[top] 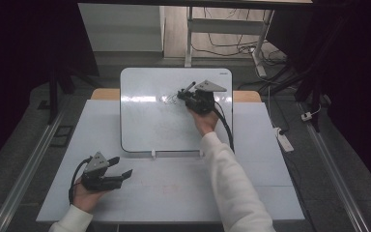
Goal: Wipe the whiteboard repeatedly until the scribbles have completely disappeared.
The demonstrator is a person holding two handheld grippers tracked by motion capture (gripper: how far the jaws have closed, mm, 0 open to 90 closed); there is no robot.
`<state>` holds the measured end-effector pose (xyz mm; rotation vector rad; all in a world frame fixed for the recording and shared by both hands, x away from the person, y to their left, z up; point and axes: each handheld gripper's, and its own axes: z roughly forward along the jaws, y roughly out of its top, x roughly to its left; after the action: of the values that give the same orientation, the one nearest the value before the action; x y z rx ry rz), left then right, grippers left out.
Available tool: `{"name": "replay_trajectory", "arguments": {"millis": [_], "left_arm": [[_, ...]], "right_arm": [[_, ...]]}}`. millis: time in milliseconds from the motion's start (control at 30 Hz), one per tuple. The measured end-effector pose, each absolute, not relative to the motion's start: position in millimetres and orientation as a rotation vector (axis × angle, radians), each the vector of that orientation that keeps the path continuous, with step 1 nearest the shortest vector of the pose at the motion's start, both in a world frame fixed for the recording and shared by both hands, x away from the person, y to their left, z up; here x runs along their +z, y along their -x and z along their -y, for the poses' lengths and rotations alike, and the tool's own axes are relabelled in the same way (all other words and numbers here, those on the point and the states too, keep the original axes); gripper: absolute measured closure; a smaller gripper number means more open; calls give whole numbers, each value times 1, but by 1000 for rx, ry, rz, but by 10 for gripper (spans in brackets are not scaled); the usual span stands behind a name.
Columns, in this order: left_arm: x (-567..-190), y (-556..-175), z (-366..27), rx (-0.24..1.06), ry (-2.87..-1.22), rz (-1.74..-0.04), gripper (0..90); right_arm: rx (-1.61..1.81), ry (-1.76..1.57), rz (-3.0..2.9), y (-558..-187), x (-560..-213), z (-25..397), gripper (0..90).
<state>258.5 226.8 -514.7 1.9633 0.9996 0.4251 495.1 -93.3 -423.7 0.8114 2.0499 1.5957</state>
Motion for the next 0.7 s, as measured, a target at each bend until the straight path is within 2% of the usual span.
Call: {"name": "replay_trajectory", "arguments": {"millis": [100, 300, 500, 633, 700], "left_arm": [[-515, -258, -227, 426, -1966, -998, 287], [-514, -257, -228, 428, -1956, -997, 287], [-514, -258, -228, 426, -1960, -996, 287], [-513, -256, -227, 430, -1959, -993, 287], [-514, -257, -227, 426, -1957, -996, 287]], "right_arm": [[1535, -679, -2136, -486, -430, 79, 773], [1603, -833, -1997, -501, -419, 97, 773], [1505, -628, -2181, -481, -434, 78, 773], [1563, -787, -2046, -492, -425, 95, 773], [1556, -762, -2079, -487, -428, 91, 773]]}}
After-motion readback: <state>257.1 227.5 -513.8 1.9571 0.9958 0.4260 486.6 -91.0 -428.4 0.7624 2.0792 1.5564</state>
